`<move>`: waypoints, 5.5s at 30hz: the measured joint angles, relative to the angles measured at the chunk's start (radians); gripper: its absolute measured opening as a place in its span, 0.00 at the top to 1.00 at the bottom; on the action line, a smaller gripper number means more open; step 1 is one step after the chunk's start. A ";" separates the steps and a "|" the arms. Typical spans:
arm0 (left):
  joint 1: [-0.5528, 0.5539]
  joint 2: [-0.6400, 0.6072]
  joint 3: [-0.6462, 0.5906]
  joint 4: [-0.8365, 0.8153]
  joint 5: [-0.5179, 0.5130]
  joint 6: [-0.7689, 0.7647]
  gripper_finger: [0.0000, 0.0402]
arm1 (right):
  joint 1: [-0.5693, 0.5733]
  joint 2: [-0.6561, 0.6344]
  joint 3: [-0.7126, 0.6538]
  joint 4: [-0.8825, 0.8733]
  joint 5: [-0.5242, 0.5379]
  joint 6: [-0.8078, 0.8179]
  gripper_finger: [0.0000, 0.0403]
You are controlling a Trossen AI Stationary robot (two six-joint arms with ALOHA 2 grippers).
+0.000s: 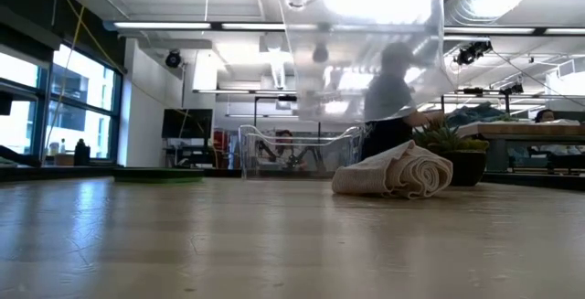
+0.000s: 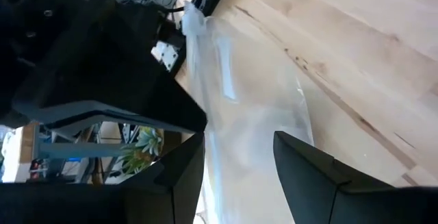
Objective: Roll bandage
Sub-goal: Put the rolled bandage into the transparent zip bag
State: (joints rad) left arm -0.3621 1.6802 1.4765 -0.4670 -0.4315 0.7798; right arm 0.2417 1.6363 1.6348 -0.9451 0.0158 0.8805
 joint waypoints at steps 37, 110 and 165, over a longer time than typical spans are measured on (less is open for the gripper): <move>0.048 0.031 -0.007 0.003 0.049 -0.096 0.57 | -0.007 0.000 0.000 0.031 -0.004 -0.025 1.00; 0.017 0.022 0.009 -0.083 -0.052 -0.095 1.00 | -0.002 0.000 0.000 -0.003 0.049 -0.030 0.45; 0.007 0.000 0.065 -0.214 0.353 -0.409 1.00 | -0.019 -0.010 0.002 -0.173 0.035 0.054 1.00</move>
State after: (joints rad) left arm -0.3550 1.6802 1.5417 -0.6813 -0.0784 0.3705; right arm 0.2231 1.6268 1.6364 -1.1182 0.0508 0.9340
